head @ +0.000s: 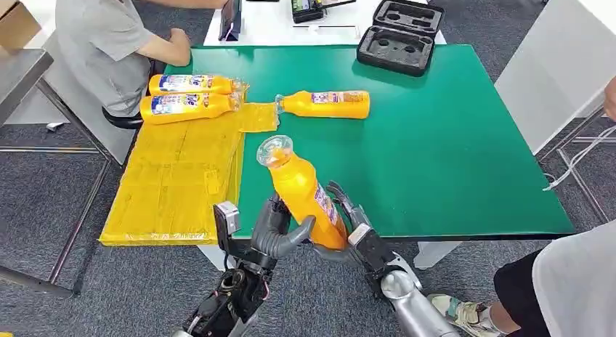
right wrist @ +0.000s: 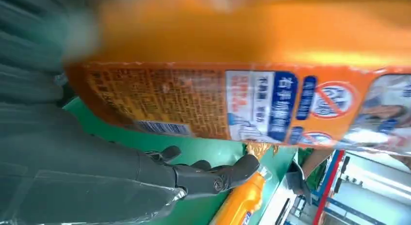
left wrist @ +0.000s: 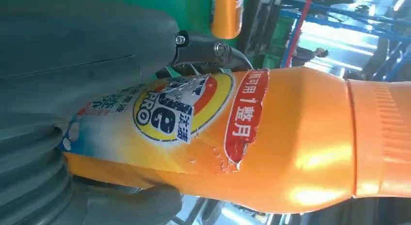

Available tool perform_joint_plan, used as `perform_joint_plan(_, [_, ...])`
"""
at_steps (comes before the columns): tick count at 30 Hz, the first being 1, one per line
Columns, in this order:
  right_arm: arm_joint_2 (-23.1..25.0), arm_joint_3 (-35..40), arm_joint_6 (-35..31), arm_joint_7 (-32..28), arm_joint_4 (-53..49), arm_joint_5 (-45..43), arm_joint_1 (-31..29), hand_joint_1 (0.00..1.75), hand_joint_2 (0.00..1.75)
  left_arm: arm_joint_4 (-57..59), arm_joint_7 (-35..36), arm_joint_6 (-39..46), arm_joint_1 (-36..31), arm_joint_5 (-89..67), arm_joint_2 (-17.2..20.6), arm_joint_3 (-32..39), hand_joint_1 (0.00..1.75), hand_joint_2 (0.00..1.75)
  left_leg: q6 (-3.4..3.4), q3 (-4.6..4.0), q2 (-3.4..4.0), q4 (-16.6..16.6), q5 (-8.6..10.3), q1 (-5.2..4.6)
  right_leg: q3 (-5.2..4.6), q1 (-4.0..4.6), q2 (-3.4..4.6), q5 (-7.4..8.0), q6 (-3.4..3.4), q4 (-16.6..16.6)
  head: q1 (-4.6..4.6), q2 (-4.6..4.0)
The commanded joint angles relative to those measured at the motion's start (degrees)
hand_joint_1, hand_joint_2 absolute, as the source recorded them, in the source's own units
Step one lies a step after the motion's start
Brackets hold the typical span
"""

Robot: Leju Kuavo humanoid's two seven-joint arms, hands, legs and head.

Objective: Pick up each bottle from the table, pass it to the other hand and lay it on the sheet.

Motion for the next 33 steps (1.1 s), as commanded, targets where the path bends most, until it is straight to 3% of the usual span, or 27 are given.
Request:
perform_joint_plan(1, [0.8, 0.8, -0.7, 0.2, 3.1, 0.0, -2.4, 0.00, 1.75, -4.1, 0.3, 2.3, 0.7, -2.9, 2.6, 1.1, 1.75, 1.75, -0.08, 0.09, 0.12, 0.0, -0.02, 0.05, 0.06, 0.06, 0.11, 0.02, -0.08, 0.0, 0.00, 0.00])
perform_joint_plan(3, [0.8, 0.8, -0.7, 0.2, 3.1, 0.0, -2.5, 0.00, 1.75, -5.5, 0.3, 4.1, 1.0, -4.4, 2.9, 1.0, 1.75, 1.75, -0.10, 0.09, 0.15, 0.0, -0.04, 0.07, 0.05, 0.07, 0.14, 0.02, -0.10, 0.0, 0.00, 0.00])
perform_joint_plan(5, [0.8, 0.6, -1.1, 0.2, 3.0, 0.0, -2.6, 0.00, 1.75, -10.9, 0.3, 13.0, 1.7, -10.7, 4.0, 0.1, 1.75, 1.75, -0.12, 0.12, 0.19, 0.0, -0.05, 0.09, 0.07, 0.09, 0.17, 0.02, -0.12, 0.0, 0.00, 0.00])
perform_joint_plan(6, [0.6, 0.4, -1.3, 0.2, 2.8, 0.0, -2.4, 0.00, 1.75, -13.8, 0.3, 21.3, 1.5, -16.1, 5.2, -1.3, 1.75, 1.75, -0.10, 0.03, 0.16, 0.0, -0.04, 0.08, -0.01, 0.08, 0.14, 0.03, -0.10, 0.0, 0.00, 0.00])
perform_joint_plan(8, [0.6, 0.3, -1.3, 0.2, 2.7, -0.1, -2.3, 0.00, 1.75, -14.5, 0.3, 25.5, 1.2, -18.5, 5.7, -2.3, 1.75, 1.75, -0.12, 0.04, 0.17, 0.1, -0.06, 0.11, 0.02, 0.11, 0.15, 0.02, -0.13, 0.0, 0.02, 0.00])
perform_joint_plan(10, [0.4, 0.0, -1.5, 0.2, 1.9, -0.2, -1.8, 0.00, 1.75, -14.9, 0.3, 37.7, -1.0, -24.0, 8.2, -6.0, 1.75, 1.75, -0.08, 0.04, 0.09, 0.0, -0.01, 0.04, 0.01, 0.04, 0.08, 0.02, -0.09, 0.0, 0.00, 0.00])
perform_joint_plan(19, [0.8, -0.4, -0.9, 0.2, 1.9, -0.7, -2.4, 0.00, 1.75, -7.2, 0.3, 57.5, -6.1, -33.7, 9.0, -6.7, 1.75, 1.75, -0.08, 0.07, 0.04, 0.0, 0.01, 0.04, 0.05, 0.05, 0.03, 0.02, -0.08, 0.0, 0.00, 0.00])
perform_joint_plan(21, [1.2, -0.3, -1.0, 0.2, 2.3, -0.5, -2.7, 0.00, 1.75, -6.1, 0.3, 57.9, -6.8, -34.2, 9.1, -6.3, 1.71, 1.75, -0.10, 0.08, 0.06, 0.0, 0.00, 0.09, 0.07, 0.09, 0.05, 0.03, -0.11, 0.0, 0.00, 0.00])
perform_joint_plan(23, [1.4, -0.2, -0.7, 0.2, 2.6, -0.6, -2.9, 0.00, 1.75, -4.4, 0.3, 58.5, -7.2, -38.9, 8.2, -2.7, 1.75, 1.75, -0.05, 0.04, 0.05, 0.0, 0.02, 0.02, 0.01, 0.02, 0.04, 0.02, -0.06, 0.0, 0.00, 0.00])
perform_joint_plan(28, [1.7, 0.2, -0.1, 0.2, 3.5, -0.7, -3.7, 0.00, 1.75, -6.5, 1.2, 58.5, -6.0, -69.1, 1.7, 18.6, 1.75, 1.75, -0.07, 0.05, 0.17, 0.0, -0.01, 0.06, 0.01, 0.06, 0.15, 0.03, -0.08, 0.0, -0.02, 0.00])
perform_joint_plan(33, [2.1, 0.6, 0.2, 0.2, 4.1, -1.1, -4.3, 0.00, 1.75, -2.9, 2.9, 58.5, -9.5, -78.1, 0.6, 25.3, 1.75, 1.75, -0.09, 0.01, 0.12, 0.1, -0.01, 0.11, 0.01, 0.11, 0.10, 0.03, -0.10, 0.0, 0.02, 0.00])
